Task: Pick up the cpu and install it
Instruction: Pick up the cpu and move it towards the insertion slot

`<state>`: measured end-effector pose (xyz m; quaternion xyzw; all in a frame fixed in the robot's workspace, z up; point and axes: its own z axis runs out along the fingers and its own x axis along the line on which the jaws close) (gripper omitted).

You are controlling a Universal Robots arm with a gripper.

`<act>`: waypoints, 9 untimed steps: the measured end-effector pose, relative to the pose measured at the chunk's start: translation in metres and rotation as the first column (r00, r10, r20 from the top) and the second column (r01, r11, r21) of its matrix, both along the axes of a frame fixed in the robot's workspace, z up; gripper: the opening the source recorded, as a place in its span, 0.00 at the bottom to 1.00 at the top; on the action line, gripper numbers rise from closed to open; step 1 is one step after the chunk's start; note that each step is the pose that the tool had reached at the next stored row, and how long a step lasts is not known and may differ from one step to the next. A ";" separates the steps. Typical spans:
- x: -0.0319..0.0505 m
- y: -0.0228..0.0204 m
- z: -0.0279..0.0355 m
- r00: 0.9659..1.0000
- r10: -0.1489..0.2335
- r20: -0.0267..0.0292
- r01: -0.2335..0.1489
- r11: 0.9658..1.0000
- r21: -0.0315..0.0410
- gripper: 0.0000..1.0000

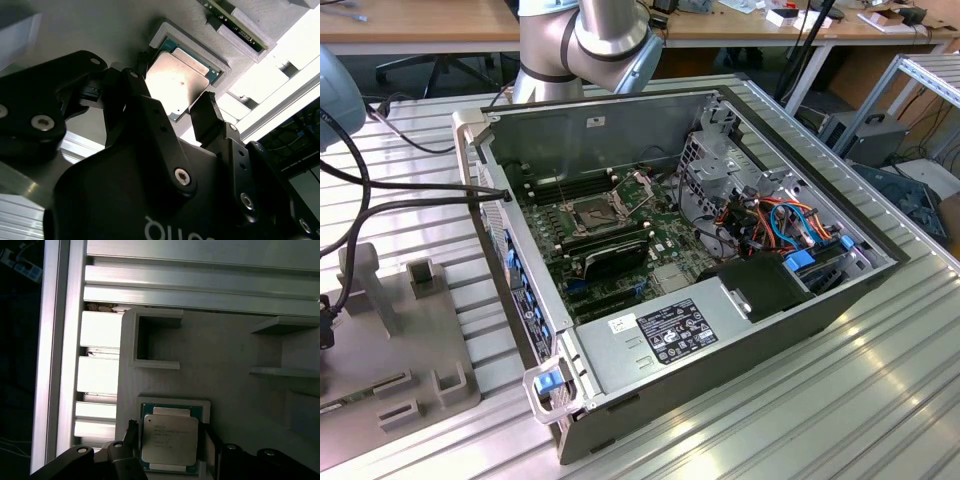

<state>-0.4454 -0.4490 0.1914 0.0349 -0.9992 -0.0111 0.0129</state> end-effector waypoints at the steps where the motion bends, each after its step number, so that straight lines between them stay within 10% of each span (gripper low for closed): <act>1: 0.0000 0.0000 0.0000 1.000 0.000 0.000 0.000 1.000 0.000 0.62; 9: 0.0000 0.0000 0.0009 1.000 0.000 0.000 0.000 1.000 -0.001 0.62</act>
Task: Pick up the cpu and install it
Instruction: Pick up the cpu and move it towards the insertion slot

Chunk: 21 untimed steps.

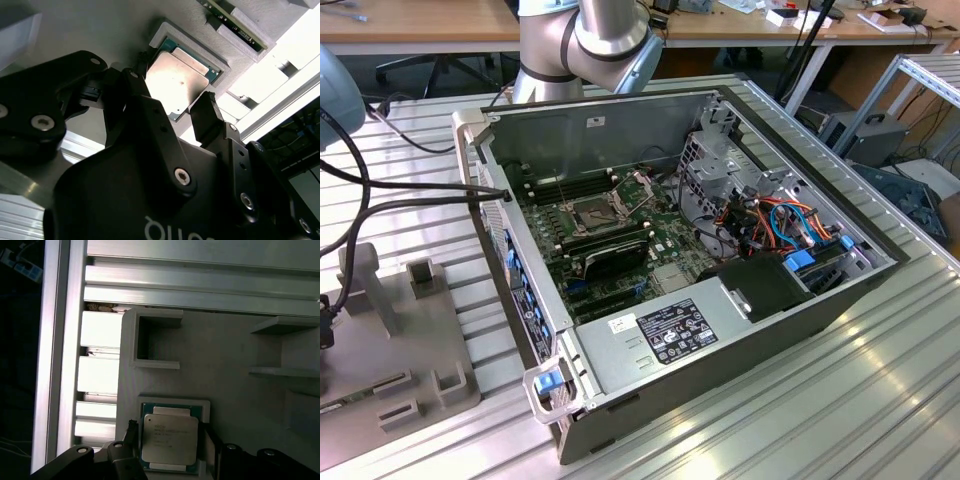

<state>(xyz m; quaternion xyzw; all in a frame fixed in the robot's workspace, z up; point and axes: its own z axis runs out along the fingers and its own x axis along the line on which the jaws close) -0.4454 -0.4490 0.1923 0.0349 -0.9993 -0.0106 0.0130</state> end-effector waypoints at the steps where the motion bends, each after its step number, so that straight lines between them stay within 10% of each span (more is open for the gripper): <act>1: 0.0000 0.0000 0.0002 1.000 0.000 0.000 0.000 1.000 0.000 0.62; 21: 0.0000 0.0000 -0.0002 1.000 0.000 0.000 0.000 1.000 0.000 0.55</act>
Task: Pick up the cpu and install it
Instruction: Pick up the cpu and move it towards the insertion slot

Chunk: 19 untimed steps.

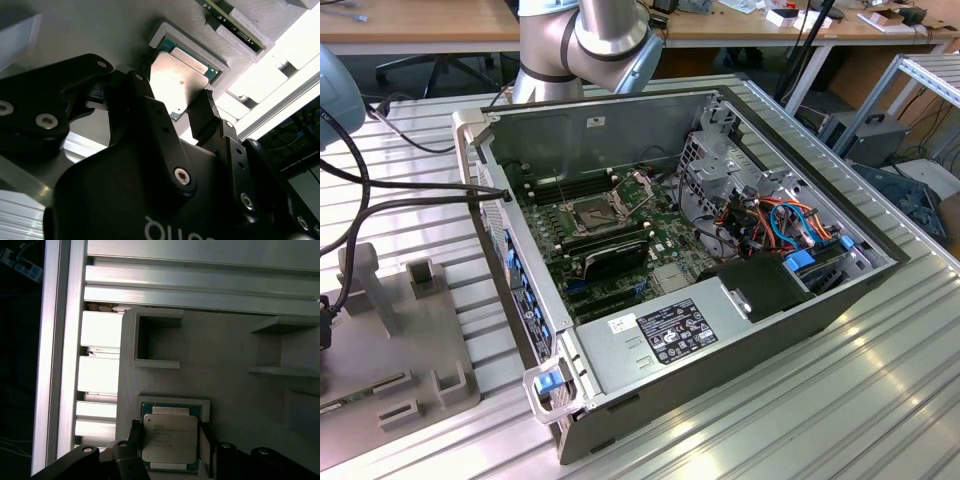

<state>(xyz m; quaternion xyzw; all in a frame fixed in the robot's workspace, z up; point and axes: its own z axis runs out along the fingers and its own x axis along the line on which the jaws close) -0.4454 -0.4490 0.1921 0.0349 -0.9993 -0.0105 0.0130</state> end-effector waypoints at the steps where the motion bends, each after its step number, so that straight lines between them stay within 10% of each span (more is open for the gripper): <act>1: 0.0000 0.0000 -0.0001 1.000 0.000 0.000 0.000 1.000 0.000 0.55; 19: 0.0000 0.0000 0.0129 1.000 0.000 0.000 0.000 1.000 0.000 0.55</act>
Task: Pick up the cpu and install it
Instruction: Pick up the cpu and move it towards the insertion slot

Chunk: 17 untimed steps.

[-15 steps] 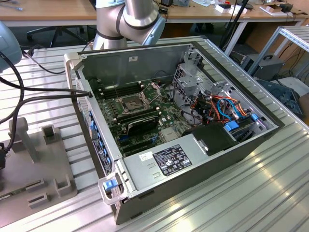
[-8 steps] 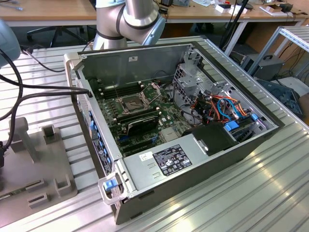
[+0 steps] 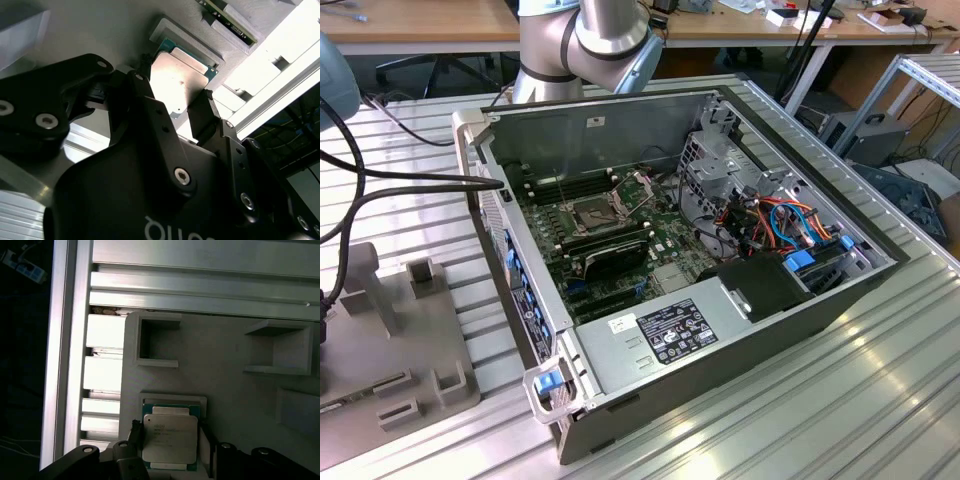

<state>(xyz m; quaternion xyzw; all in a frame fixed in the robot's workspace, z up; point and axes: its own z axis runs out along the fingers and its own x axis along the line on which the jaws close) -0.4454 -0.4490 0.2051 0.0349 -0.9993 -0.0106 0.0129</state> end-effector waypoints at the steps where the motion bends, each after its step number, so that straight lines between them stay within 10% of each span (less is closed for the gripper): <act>1: 0.0000 0.0000 0.0000 1.000 0.000 0.000 0.000 1.000 0.000 0.55; 17: 0.0000 0.0000 0.0049 1.000 0.000 0.000 0.000 1.000 0.000 0.55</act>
